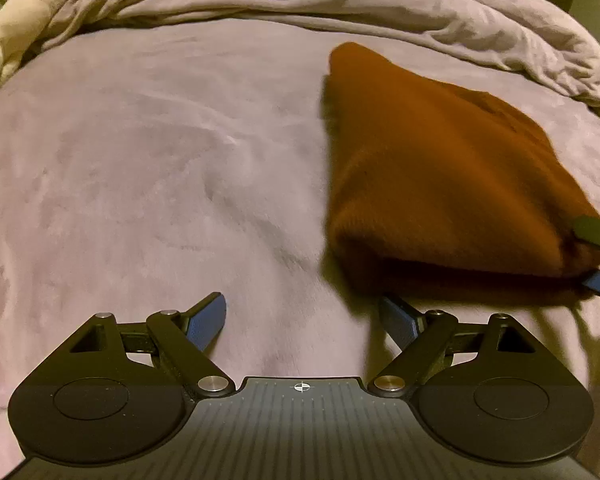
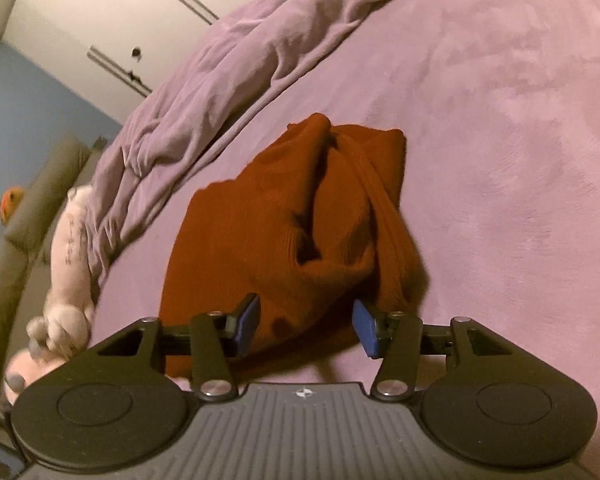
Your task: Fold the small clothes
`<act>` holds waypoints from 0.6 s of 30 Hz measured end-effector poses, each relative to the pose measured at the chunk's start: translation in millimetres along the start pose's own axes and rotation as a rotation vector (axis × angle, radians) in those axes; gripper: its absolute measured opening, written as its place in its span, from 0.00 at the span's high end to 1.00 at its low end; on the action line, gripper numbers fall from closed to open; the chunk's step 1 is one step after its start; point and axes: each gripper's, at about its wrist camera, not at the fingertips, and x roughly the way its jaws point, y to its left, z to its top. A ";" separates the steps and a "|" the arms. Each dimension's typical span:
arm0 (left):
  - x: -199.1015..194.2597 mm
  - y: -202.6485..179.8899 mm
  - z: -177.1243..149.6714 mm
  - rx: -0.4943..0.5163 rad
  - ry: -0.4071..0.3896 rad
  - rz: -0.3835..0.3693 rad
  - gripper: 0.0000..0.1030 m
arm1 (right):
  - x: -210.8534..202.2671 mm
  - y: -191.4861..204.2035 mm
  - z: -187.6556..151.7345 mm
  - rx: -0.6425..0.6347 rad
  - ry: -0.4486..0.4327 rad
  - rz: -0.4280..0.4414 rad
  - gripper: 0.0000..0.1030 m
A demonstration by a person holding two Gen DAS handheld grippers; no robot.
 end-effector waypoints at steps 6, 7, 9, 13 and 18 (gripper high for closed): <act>5.8 2.7 5.3 -0.026 0.004 -0.014 0.12 | 17.7 -1.1 7.5 0.035 0.002 -0.016 0.86; 5.6 4.4 5.4 -0.034 0.002 -0.018 0.11 | 13.5 3.6 5.7 -0.004 -0.021 -0.026 0.87; 5.4 6.7 5.6 -0.050 0.003 -0.023 0.11 | 2.7 12.0 0.5 -0.084 -0.074 -0.050 0.88; 4.1 8.5 4.1 -0.046 0.010 -0.011 0.11 | 11.3 1.7 -4.6 -0.143 -0.080 -0.142 0.88; -12.2 22.0 2.0 -0.098 0.008 0.020 0.12 | 13.9 14.4 -5.7 -0.311 -0.048 -0.153 0.84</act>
